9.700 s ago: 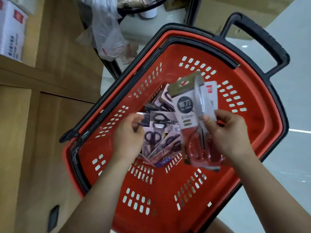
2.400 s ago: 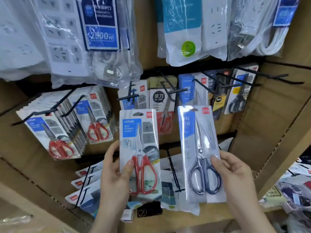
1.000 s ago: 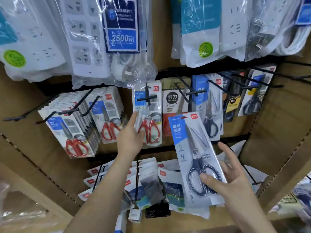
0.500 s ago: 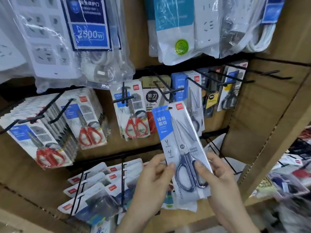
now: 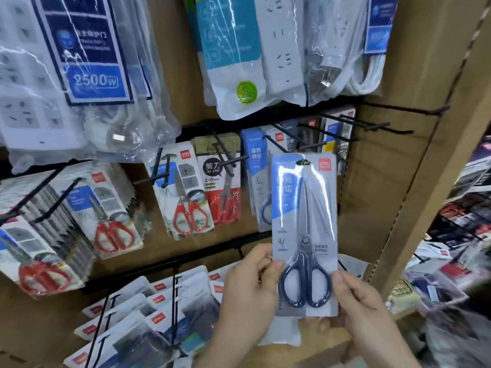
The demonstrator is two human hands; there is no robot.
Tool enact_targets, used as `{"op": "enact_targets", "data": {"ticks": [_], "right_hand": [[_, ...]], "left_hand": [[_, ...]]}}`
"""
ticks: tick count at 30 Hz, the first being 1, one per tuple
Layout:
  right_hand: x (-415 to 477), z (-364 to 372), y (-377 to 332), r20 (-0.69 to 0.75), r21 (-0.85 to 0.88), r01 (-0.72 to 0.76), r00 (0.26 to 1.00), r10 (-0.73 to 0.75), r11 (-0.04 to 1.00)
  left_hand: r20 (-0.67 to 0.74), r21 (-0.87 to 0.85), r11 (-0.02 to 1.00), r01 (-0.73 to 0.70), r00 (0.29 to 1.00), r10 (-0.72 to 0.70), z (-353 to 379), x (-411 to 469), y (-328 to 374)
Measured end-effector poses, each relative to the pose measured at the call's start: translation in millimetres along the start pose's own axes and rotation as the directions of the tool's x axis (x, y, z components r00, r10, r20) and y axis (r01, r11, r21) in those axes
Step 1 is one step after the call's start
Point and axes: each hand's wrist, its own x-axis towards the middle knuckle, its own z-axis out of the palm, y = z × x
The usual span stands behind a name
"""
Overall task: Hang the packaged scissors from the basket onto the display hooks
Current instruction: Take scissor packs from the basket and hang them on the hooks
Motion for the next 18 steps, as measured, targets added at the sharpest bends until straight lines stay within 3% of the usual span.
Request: {"op": "enact_targets", "data": {"ticks": [7, 13, 18], "right_hand": [[13.0, -4.8, -13.6, -0.01, 0.001, 0.023, 1.0, -0.023, 1.0], [26.5, -7.7, -20.4, -0.051, 0.049, -0.039, 0.998, 0.042, 0.998], [44.2, -13.8, -24.5, -0.095, 0.084, -0.05, 0.994, 0.058, 0.995]], "left_hand": [[-0.004, -0.153, 0.985, 0.083, 0.996, -0.084, 8.9, 12.5, 6.5], [0.003, -0.263, 0.957, 0.125, 0.992, -0.129, 15.4, 17.7, 5.1], [0.091, -0.171, 0.962, 0.211, 0.976, -0.197, 10.4, 13.1, -0.9]]}}
